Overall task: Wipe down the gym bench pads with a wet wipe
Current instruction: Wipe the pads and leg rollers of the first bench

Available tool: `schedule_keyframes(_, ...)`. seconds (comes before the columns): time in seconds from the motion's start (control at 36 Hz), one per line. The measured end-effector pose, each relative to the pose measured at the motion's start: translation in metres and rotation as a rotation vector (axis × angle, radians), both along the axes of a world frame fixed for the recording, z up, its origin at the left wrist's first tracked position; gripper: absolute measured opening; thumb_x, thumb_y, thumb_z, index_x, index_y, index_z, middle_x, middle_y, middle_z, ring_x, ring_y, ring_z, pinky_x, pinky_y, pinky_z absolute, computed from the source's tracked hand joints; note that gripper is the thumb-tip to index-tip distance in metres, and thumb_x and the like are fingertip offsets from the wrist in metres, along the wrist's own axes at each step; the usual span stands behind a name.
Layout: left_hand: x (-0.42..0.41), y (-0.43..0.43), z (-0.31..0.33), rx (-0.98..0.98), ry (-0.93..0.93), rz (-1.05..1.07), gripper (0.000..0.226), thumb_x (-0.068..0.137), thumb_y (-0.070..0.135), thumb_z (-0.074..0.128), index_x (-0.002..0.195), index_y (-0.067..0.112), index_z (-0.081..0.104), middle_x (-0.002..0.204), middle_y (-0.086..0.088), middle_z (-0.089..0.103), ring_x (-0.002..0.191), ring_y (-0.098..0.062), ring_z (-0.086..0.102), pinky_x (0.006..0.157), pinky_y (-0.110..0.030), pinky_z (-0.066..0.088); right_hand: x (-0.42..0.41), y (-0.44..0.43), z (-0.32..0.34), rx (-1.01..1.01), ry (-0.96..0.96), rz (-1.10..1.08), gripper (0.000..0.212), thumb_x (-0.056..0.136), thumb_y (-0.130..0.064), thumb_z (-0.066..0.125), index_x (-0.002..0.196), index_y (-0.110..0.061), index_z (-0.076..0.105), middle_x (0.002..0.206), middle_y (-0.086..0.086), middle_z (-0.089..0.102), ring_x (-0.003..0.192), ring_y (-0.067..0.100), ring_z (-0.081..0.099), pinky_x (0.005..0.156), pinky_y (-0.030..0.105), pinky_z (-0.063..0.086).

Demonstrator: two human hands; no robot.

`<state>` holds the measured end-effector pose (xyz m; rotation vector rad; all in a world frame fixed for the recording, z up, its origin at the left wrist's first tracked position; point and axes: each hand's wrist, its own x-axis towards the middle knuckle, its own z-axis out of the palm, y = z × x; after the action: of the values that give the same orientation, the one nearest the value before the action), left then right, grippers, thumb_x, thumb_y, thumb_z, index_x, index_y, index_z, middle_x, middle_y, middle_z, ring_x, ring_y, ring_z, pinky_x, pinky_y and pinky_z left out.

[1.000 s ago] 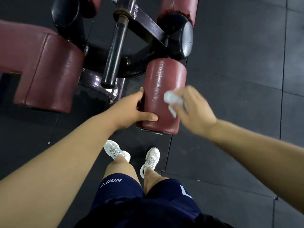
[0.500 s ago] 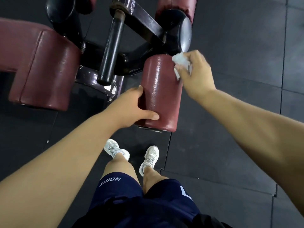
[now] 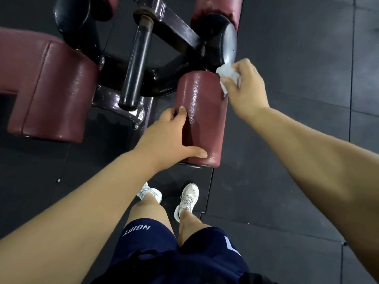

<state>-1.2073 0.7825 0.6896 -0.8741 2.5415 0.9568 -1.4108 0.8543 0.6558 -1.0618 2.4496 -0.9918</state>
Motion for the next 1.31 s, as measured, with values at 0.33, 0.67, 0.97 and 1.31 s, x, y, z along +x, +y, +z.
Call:
schedule_keyframes(0.33,0.019,-0.041,-0.024,0.448,0.055,0.108,0.098,0.064,0.037,0.082,0.146,0.027,0.03,0.145,0.016,0.038,0.13,-0.001,0.034,0.105,-0.02,0.027,0.08,0.089,-0.01,-0.11,0.099,0.569,0.022,0.088,-0.019,0.052,0.109,-0.014,0.049,0.092,0.008,0.06,0.083,0.014,0.049,0.079,0.011,0.039)
schedule_keyframes(0.67,-0.002,-0.011,-0.004,0.104,0.016,0.032,0.121,0.057,0.056,0.08,0.151,0.021,0.012,0.154,0.004,0.021,0.137,-0.016,0.029,0.11,-0.034,0.031,0.016,0.002,0.001,-0.063,-0.018,0.025,0.013,0.091,-0.021,0.058,0.093,-0.016,0.046,0.096,-0.005,0.051,0.08,0.003,0.046,0.068,0.008,0.035)
schedule_keyframes(0.97,0.007,-0.039,-0.016,0.29,-0.01,-0.009,0.105,0.057,0.051,0.082,0.145,0.024,0.032,0.135,0.009,0.039,0.124,-0.011,0.044,0.104,-0.028,0.037,0.075,0.079,-0.008,-0.097,0.166,0.586,0.019,0.089,-0.018,0.05,0.093,-0.002,0.058,0.084,0.005,0.057,0.077,0.019,0.05,0.073,0.027,0.046)
schedule_keyframes(1.31,0.008,-0.031,-0.022,0.386,0.029,0.163,0.093,0.041,0.054,0.087,0.124,0.034,0.049,0.118,0.015,0.057,0.111,-0.007,0.055,0.102,-0.037,0.044,0.015,0.015,0.001,-0.042,-0.027,0.055,0.014,0.092,-0.018,0.054,0.086,-0.019,0.041,0.079,-0.018,0.052,0.075,0.005,0.046,0.067,0.017,0.034)
